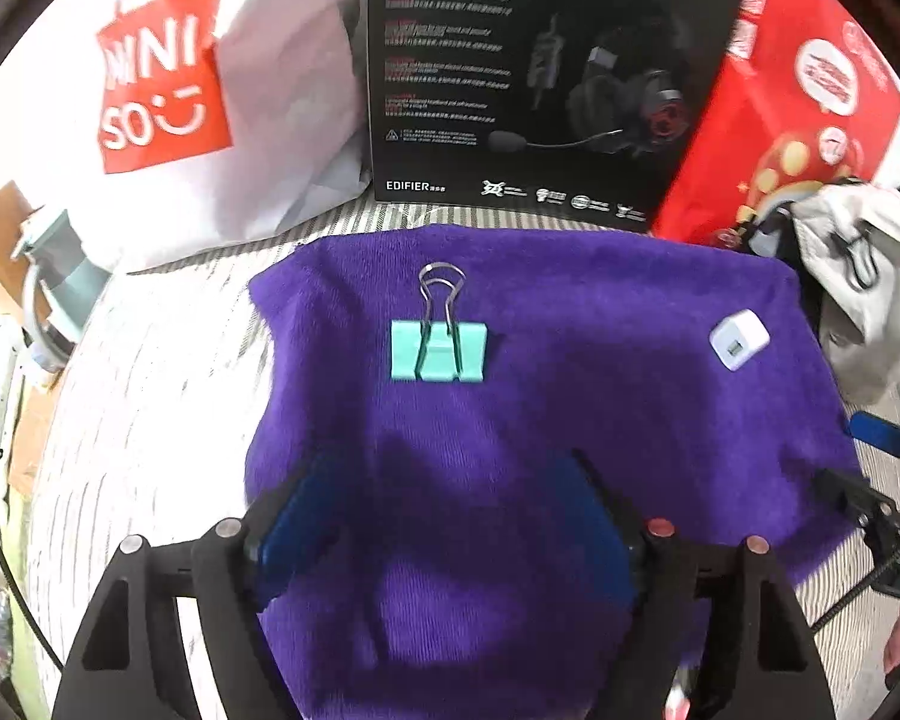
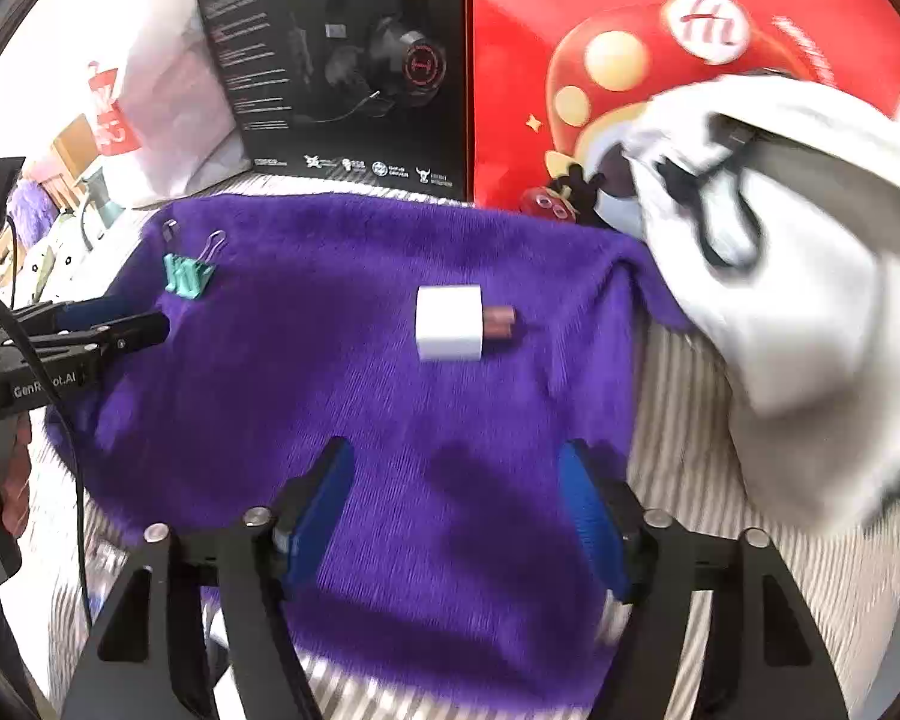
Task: Organize rigid objects
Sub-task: 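Carry the clip onto the purple towel with left while right places the cube there, then move the left gripper to the clear candy jar and grasp it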
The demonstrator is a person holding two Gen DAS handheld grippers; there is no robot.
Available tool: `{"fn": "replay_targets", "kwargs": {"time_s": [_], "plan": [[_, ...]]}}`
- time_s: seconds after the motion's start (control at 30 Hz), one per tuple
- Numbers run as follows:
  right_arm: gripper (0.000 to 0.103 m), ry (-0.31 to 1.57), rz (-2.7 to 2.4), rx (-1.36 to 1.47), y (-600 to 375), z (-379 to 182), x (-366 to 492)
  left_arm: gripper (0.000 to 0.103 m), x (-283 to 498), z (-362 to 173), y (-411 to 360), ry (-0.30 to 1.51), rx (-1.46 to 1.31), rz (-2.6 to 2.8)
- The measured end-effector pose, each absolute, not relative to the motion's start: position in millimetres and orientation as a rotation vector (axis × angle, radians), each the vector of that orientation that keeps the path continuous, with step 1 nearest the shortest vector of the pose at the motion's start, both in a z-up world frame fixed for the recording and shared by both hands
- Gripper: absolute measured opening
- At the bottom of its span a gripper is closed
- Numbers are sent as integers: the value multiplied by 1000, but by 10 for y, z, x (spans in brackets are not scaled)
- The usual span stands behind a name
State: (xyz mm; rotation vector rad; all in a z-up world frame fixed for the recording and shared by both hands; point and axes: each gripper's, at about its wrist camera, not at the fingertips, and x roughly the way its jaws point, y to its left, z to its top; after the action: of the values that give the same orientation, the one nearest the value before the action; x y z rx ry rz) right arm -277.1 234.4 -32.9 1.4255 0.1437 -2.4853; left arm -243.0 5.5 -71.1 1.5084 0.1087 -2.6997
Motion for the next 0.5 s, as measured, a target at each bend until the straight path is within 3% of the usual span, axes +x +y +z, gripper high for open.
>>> {"fn": "replay_targets", "kwargs": {"time_s": [0.17, 0.33, 0.5], "plan": [[86, 11, -2483, 1409, 2430, -217, -2427, 91, -2051, -530, 75, 154, 1502, -2748], [103, -15, -2522, 1412, 2532, -129, -2006, 94, -1779, -440, 215, 139, 1494, -2764], [103, -80, -2530, 1438, 2599, -172, -1731, 95, -1525, -542, 266, 165, 1508, -2760]]}}
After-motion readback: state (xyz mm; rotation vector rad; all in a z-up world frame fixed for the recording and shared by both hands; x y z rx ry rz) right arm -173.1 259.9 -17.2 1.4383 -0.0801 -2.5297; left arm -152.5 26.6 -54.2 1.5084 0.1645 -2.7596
